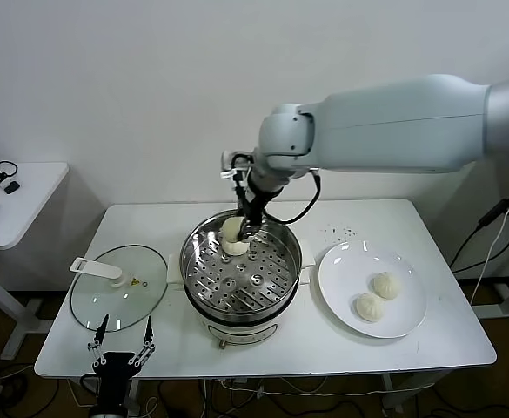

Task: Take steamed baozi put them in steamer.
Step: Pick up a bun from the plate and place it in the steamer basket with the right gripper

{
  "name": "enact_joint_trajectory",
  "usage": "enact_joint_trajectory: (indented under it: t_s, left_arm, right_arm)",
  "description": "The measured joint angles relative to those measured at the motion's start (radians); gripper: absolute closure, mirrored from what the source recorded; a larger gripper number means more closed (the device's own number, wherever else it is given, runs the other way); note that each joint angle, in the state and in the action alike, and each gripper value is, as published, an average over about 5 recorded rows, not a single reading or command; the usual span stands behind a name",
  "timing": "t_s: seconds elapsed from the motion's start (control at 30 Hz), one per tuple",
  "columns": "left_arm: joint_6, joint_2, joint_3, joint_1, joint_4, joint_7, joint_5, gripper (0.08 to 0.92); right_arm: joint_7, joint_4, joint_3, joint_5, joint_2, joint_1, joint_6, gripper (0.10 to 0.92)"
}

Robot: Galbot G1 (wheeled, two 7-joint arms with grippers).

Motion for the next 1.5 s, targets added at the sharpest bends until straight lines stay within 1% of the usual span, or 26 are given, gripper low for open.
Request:
enact_joint_trajectory:
  t_s: [0.33,0.93,1.03,1.13,1.27,1.37,1.5]
  left_arm:
    - [0.004,-0.006,-0.003,-0.005,0.003,0.0,0.0,0.177]
    - [0.01,-0.009,-0.004,-0.027,0.025,0.002,0.0,0.177]
    - [0.01,-0.009,-0.005,-0.027,0.027,0.002,0.0,0.177]
    - [0.01,-0.008,-0.005,-0.026,0.026,0.002,0.0,0.177]
    - [0.01,-0.008,-0.004,-0.024,0.022,0.003,0.002,0.177]
    - [0.01,-0.007,-0.004,-0.021,0.017,0.003,0.005,0.177]
    - [0.009,-0.005,-0.004,-0.014,0.011,0.002,0.01,0.177]
  right_arm:
    - [0.011,-0.079,0.013,-0.043,0.088,-0.119,-0.015,0.536]
    - [0.016,-0.147,0.024,-0.096,0.156,-0.212,-0.023,0.536]
    - [0.018,-0.147,0.026,-0.098,0.157,-0.214,-0.024,0.5]
    - [0.023,-0.146,0.029,-0.099,0.156,-0.215,-0.024,0.424]
    - [0.029,-0.144,0.036,-0.099,0.15,-0.213,-0.024,0.303]
    - [0.031,-0.137,0.04,-0.096,0.142,-0.207,-0.023,0.234]
    - [0.031,-0.12,0.041,-0.087,0.121,-0.19,-0.019,0.205]
